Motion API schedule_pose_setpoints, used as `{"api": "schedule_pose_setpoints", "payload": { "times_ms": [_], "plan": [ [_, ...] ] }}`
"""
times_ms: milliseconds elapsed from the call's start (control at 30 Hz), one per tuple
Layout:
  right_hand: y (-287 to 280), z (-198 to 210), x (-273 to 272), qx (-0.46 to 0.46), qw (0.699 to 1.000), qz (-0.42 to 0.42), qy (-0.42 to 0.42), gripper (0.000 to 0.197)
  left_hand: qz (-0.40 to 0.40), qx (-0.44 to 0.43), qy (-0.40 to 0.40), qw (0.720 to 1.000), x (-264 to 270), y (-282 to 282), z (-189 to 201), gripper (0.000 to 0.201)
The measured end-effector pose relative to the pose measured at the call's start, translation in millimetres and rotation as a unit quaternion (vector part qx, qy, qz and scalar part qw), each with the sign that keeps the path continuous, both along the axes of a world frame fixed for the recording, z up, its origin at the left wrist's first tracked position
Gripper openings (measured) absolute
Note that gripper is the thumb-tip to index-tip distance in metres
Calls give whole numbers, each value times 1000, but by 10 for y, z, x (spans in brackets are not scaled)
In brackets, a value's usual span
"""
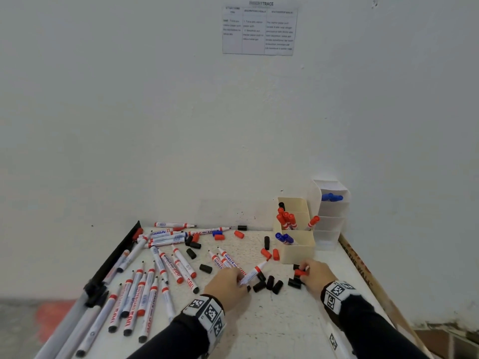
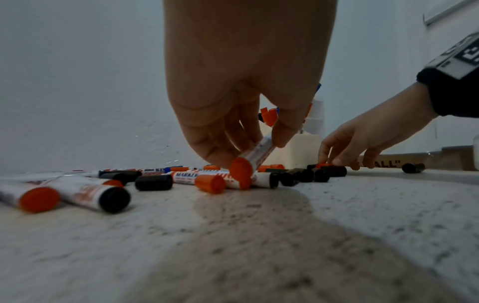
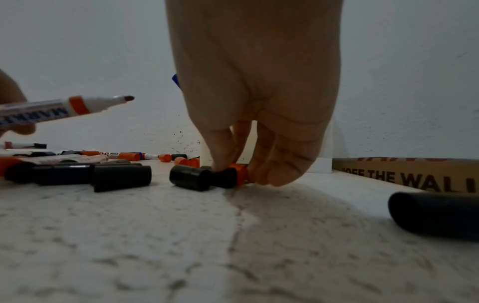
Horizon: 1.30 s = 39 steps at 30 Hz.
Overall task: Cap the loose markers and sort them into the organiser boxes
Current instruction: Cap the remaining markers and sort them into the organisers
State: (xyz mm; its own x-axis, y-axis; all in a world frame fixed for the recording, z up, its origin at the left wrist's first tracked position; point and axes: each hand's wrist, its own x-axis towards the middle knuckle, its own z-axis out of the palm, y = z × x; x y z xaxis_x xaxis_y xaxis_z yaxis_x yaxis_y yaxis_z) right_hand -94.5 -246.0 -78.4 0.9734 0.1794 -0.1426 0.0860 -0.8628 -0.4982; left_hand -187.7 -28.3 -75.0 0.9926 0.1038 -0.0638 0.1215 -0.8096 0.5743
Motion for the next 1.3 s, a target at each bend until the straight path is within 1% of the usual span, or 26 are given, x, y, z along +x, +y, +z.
{"api": "schedule_pose_setpoints", "payload": {
  "times_ms": [67,133,300,333,467,600,700,767,833,867,933,967,1033,1133,1200,1233,1300],
  "plan": [
    [-1,5,-17,2,1000,5,-2,17,3,-1,3,1000,-50,42,-29,21],
    [5,-10,-26,10,1000,6,-14,18,11,4,7,1000,-107,66,-46,20],
    [89,-10,-126,81,992,0,-96,3,25,0,3,1000,-211,68,-122,16],
    [105,7,-155,93,990,10,-106,4,24,5,2,1000,-223,65,-130,16],
    [130,36,-280,154,980,99,-80,28,13,36,-14,999,-281,30,-145,21],
    [217,39,-432,124,976,167,-66,32,-2,40,-35,999,-314,8,-139,21],
    [290,28,-528,114,973,191,-63,25,-40,38,-29,998,-327,22,-159,22],
    [316,4,-577,128,973,178,-70,16,-53,37,-34,997,-328,24,-170,23],
    [346,3,-629,166,974,144,-60,3,-52,22,-43,997,-323,20,-170,28],
    [363,5,-651,173,974,136,-58,10,-48,5,-47,998,-321,16,-163,31],
    [394,-6,-696,169,976,125,-55,33,-45,-31,-65,996,-327,-4,-138,32],
    [416,2,-723,172,977,116,-55,40,-49,-33,-78,995,-340,-14,-119,32],
    [469,8,-756,186,977,94,-52,47,-61,-9,-94,994,-355,-14,-103,32],
    [566,28,-772,190,978,67,-44,49,-84,14,-91,992,-358,12,-101,30],
    [615,65,-790,198,977,61,-43,49,-109,-26,-67,991,-357,21,-100,24],
    [628,82,-806,208,975,65,-46,48,-119,-64,-49,990,-356,26,-101,27],
    [637,119,-824,237,966,88,-47,45,-118,-182,16,976,-372,23,-77,34]
  ]
}}
